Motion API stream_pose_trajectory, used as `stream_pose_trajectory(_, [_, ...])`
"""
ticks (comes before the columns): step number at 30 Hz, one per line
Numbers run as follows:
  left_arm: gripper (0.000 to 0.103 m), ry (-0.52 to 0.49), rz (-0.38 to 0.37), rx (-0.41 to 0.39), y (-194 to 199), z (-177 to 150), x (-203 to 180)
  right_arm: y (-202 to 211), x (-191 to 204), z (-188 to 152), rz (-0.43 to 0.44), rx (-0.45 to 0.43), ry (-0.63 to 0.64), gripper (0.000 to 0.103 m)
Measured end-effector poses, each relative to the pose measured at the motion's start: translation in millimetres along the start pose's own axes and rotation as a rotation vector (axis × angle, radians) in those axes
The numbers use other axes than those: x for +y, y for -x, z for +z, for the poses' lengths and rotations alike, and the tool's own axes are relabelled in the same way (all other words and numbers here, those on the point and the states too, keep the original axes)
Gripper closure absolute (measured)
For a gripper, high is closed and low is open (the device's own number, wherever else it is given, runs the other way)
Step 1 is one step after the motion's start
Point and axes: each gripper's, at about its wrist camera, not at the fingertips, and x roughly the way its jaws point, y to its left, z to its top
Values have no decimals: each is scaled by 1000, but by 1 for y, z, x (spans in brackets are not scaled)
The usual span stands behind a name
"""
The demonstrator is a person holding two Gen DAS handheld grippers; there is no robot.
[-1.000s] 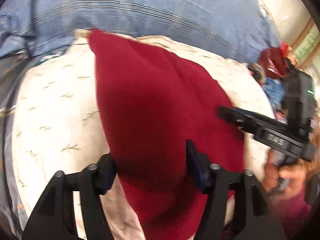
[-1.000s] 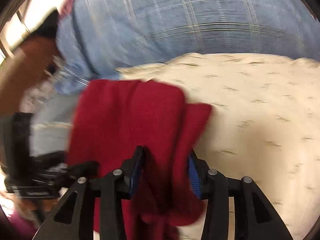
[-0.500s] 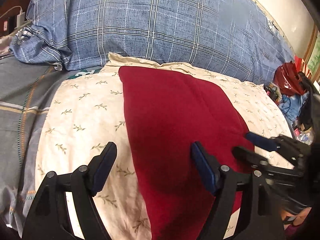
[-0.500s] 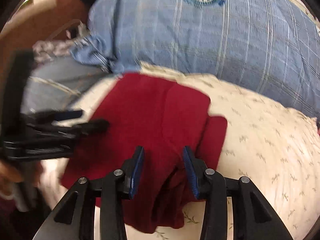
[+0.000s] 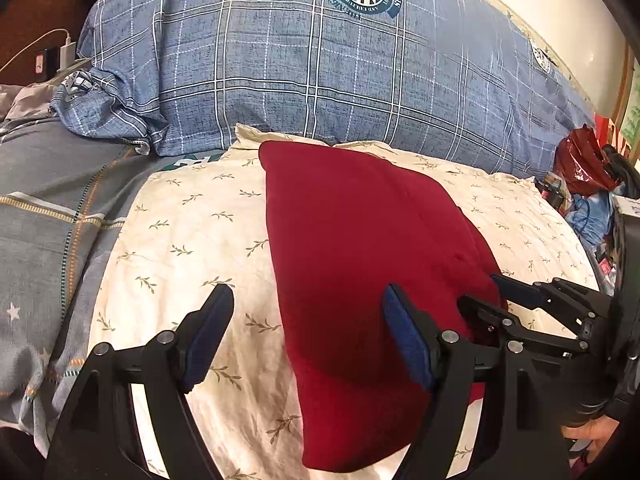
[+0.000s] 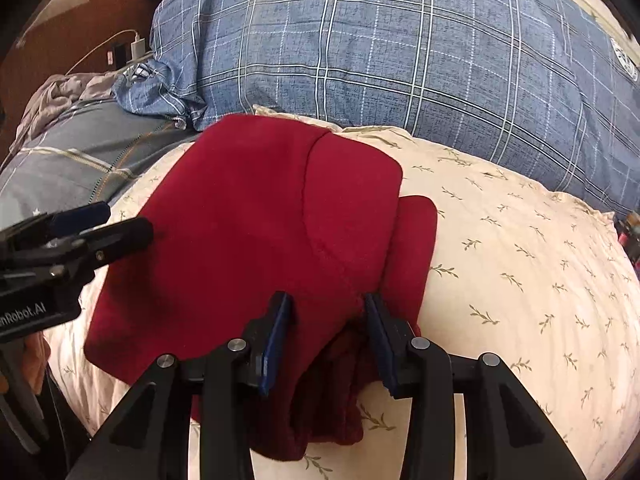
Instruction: Fold small clothes
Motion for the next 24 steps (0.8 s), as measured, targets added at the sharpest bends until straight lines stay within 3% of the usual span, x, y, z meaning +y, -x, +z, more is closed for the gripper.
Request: stream_pose_trajectory(24, [26, -7, 42, -55, 18, -2, -3, 32, 0, -5, -59, -45, 22, 51])
